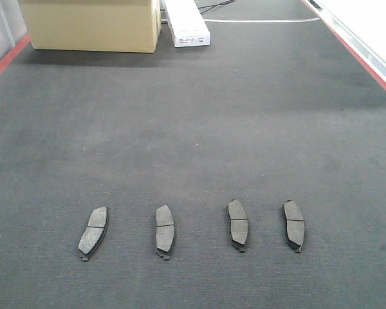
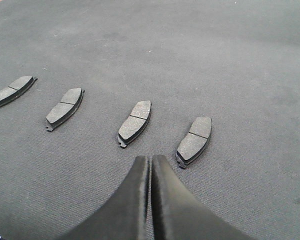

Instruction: Move and align brake pads A on conveyor

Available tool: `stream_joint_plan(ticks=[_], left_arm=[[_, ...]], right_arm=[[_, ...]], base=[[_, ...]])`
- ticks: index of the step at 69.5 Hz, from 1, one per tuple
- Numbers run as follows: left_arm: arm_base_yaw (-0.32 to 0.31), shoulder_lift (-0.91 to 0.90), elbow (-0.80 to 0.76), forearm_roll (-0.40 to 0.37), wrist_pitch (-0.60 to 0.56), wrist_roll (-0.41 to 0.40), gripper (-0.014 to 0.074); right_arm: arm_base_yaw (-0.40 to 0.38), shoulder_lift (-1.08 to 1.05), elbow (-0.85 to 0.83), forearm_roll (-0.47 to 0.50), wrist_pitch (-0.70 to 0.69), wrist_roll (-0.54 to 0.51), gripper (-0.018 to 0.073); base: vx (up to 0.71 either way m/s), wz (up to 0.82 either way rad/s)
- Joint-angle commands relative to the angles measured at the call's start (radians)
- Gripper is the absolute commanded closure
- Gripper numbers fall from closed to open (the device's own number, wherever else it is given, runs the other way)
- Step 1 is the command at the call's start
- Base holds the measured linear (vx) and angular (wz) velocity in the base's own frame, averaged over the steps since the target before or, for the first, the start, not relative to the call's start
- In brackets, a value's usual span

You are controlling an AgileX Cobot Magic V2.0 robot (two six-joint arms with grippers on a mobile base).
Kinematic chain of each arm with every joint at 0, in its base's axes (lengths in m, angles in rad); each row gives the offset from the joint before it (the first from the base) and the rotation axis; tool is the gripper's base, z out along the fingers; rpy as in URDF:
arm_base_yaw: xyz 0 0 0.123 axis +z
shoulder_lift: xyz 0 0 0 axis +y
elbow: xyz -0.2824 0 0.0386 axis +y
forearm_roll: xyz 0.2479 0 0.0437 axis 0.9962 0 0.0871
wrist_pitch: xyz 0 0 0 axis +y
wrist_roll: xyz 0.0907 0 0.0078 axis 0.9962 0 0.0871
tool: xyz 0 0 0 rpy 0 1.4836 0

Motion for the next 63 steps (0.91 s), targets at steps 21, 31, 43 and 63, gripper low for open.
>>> stream_joint_plan(ticks=[21, 31, 43, 63], left_arm=[[-0.006, 0.005, -0.029, -0.203, -0.088, 0.250, 0.0603], [0.055, -0.002, -0.029, -0.195, -0.095, 0.251, 0.0603], [0.292, -0.108, -0.007, -0.190, -0.102, 0.251, 0.0603], [0.610, -0.407, 0.176, -0.105, -0.118, 0.251, 0.0603]], right_arm=[[-0.002, 0.010, -0.026, -0.007, -0.069, -0.010, 0.0566], [-0.002, 0.010, -0.026, -0.007, -0.064, -0.010, 0.0566], [-0.002, 0.010, -0.026, -0.007, -0.053, -0.010, 0.0566], [-0.002, 0.010, -0.026, -0.007, -0.053, -0.010, 0.0566]], base=[[0.00, 0.00], [0.00, 0.00], [0.00, 0.01], [0.00, 0.00]])
